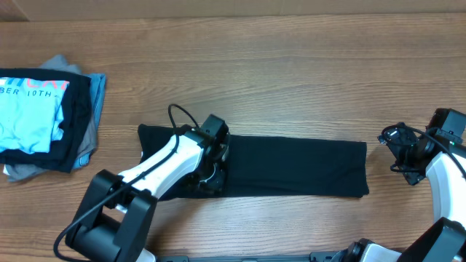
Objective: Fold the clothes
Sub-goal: 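Move the left gripper to the strip's left end and grasp it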
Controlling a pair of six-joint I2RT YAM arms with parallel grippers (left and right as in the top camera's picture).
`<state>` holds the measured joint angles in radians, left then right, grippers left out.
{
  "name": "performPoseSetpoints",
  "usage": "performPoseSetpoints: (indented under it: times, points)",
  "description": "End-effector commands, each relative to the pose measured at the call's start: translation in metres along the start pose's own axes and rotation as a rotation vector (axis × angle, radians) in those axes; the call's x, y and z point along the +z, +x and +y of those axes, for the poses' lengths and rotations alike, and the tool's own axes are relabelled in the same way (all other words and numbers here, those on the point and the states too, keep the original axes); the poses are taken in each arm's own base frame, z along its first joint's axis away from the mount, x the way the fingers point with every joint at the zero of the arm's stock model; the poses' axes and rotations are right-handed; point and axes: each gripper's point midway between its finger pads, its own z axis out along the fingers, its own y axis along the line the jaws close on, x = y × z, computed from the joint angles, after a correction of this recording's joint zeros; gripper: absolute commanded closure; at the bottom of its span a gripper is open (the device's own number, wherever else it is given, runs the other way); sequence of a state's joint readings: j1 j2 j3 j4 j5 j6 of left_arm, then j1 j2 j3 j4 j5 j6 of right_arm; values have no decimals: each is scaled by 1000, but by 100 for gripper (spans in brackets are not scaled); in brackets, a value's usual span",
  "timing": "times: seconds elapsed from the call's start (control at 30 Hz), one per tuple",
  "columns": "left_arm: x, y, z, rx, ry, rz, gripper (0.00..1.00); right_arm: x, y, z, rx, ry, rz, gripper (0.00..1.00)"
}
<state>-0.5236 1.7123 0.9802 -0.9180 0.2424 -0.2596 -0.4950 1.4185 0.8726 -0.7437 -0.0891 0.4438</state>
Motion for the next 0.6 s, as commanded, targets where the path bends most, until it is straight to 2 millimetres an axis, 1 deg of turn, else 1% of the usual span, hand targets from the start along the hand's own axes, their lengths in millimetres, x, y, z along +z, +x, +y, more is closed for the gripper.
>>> performPoseSetpoints:
  times: [0.0, 0.1, 0.17, 0.3, 0.4, 0.5, 0.57]
  points:
    - [-42, -22, -32, 38, 127, -138, 96, -5, -8, 4, -1, -8, -27, 0]
    - [-45, -29, -32, 24, 125, -174, 96, -5, -8, 4, -1, -8, -27, 0]
    - [-40, -32, -31, 13, 110, -175, 96, -5, -8, 4, -1, -8, -27, 0]
    - [-16, -34, -33, -8, 120, -149, 95, -5, -8, 4, -1, -7, -26, 0]
    - [6, -31, -38, -20, 140, -103, 96, -5, -8, 4, -1, -8, -27, 0]
    - [20, -25, -45, -18, 170, -45, 96, -5, -8, 4, -1, -8, -27, 0]
    - [28, -20, -45, -23, 163, -11, 95, -5, -8, 4, -1, -8, -27, 0]
